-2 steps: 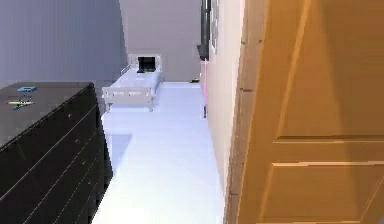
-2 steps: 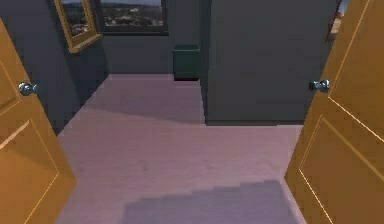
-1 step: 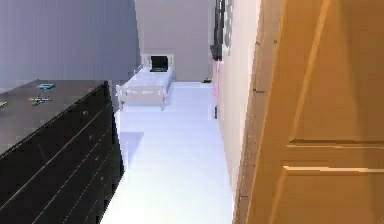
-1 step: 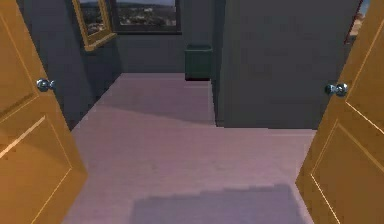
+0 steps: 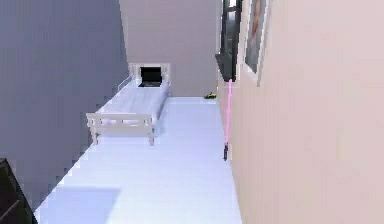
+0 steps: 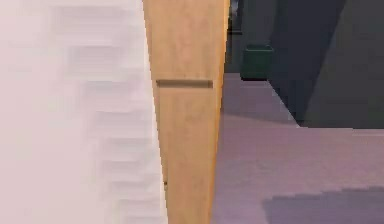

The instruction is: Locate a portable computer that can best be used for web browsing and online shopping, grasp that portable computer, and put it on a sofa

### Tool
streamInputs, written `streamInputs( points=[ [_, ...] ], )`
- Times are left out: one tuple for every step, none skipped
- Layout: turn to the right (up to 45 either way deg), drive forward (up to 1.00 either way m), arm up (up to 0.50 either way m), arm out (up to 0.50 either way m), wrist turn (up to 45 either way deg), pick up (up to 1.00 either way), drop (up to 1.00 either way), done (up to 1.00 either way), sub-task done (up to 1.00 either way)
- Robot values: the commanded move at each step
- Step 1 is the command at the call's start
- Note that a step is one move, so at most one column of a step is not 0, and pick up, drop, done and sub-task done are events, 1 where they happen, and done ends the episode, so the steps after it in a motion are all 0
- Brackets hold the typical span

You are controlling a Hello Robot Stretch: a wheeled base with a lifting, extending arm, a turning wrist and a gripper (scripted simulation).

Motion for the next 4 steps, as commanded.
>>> streamInputs(
  points=[
    [0.0, 1.00, 0.00, 0.00, 0.0, 0.00, 0.00, 0.00, 0.00],
    [0.0, 1.00, 0.00, 0.00, 0.0, 0.00, 0.00, 0.00, 0.00],
    [-45.0, 0.00, 0.00, 0.00, 0.0, 0.00, 0.00, 0.00, 0.00],
    [-45.0, 0.00, 0.00, 0.00, 0.0, 0.00, 0.00, 0.00, 0.00]
  ],
)
